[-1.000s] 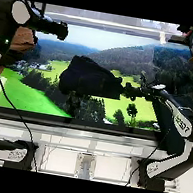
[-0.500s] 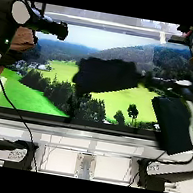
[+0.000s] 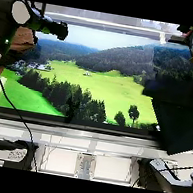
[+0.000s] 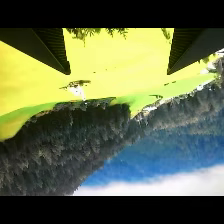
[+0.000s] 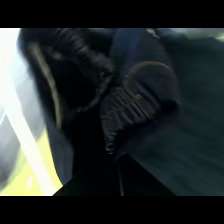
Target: Fold the clothes and pants, and hang the long-sleeved shirts on hangers.
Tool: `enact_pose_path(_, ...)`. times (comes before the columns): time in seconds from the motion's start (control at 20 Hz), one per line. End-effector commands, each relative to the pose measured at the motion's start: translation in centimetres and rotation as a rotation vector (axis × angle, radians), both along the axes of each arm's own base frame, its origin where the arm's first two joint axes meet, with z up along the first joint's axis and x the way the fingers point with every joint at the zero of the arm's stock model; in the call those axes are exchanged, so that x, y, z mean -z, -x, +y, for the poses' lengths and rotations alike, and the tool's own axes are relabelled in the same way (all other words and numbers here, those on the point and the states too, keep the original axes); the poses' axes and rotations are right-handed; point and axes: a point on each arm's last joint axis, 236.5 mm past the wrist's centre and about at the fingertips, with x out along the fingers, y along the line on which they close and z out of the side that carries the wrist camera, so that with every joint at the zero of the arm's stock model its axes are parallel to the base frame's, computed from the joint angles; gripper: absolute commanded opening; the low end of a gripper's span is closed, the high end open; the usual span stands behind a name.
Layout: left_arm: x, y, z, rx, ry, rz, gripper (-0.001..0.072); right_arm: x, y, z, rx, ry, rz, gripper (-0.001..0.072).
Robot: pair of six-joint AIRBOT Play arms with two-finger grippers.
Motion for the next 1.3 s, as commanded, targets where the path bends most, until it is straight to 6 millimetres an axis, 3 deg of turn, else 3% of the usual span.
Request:
enact_pose_path(0.0, -0.1, 0.0, 0.1, -0.001, -0.001, -0.002, 0.07, 2.8, 9.1, -1.5, 0.155, 0.004, 0.196, 0.005)
enact_pose_path(0.25, 0.0, 0.0, 0.1, -0.002, 0.0, -0.001, 0.07, 11.4, 17.3, 3.0, 0.116, -0.06, 0.599, 0.0053)
enact_pose_path(0.3, 0.0, 0.0, 0.1, -0.002, 0.0, -0.002, 0.07, 12.4, 19.1, 3.7, 0.134, -0.098, 0.677, 0.0129)
enact_pose_path(0.35, -0.1, 0.0, 0.1, -0.002, 0.0, -0.002, 0.07, 12.7, 20.4, 3.9, 0.198, -0.135, 0.731, 0.0376)
enact_pose_path(0.4, -0.1, 0.0, 0.1, -0.002, 0.0, -0.002, 0.07, 12.3, 20.9, 4.1, 0.25, -0.168, 0.748, 0.0552)
enact_pose_path(0.45, 0.0, 0.0, 0.1, -0.002, -0.001, -0.002, 0.07, 11.3, 20.6, 3.9, 0.316, -0.192, 0.731, 0.0568)
enact_pose_path(0.55, 0.0, 0.0, 0.1, -0.002, -0.001, -0.002, 0.07, 6.7, 17.2, 1.7, 0.415, -0.165, 0.557, 0.0567)
enact_pose_path(0.6, 0.0, 0.0, 0.1, -0.002, -0.001, -0.002, 0.07, 3.1, 14.2, 0.9, 0.405, -0.125, 0.407, 0.0566)
enact_pose_path(0.7, 0.0, 0.0, 0.1, -0.002, 0.0, -0.002, 0.07, -7.1, 6.6, 0.1, 0.34, -0.012, -0.015, 0.0559)
enact_pose_path(0.75, 0.0, 0.0, 0.1, -0.002, 0.0, -0.002, 0.07, -11.8, 3.5, 1.4, 0.254, 0.043, -0.193, 0.0559)
enact_pose_path(0.8, 0.0, 0.0, 0.1, -0.002, 0.0, -0.001, 0.07, -15.4, 0.9, 3.9, 0.13, 0.089, -0.325, 0.0559)
enact_pose_path(0.85, 0.0, 0.0, 0.1, -0.002, 0.0, 0.0, 0.0701, -17.7, -1.3, 7.7, -0.026, 0.115, -0.418, 0.0558)
enact_pose_path(0.9, 0.0, 0.0, 0.1, -0.002, -0.001, 0.0, 0.0701, -18.2, -2.7, 11.7, -0.185, 0.129, -0.442, 0.0559)
enact_pose_path(1.0, 0.0, 0.0, 0.1, -0.002, 0.0, 0.0, 0.0701, -16.2, -4.1, 19.0, -0.467, 0.134, -0.377, 0.0559)
enact_pose_path(1.1, 0.0, 0.0, 0.1, -0.002, 0.0, 0.0, 0.0701, -12.9, -4.3, 24.2, -0.666, 0.168, -0.257, 0.0559)
enact_pose_path(1.25, 0.0, 0.0, 0.1, -0.002, 0.0, 0.0, 0.0701, -9.2, -4.1, 29.7, -0.877, 0.258, -0.15, 0.0558)
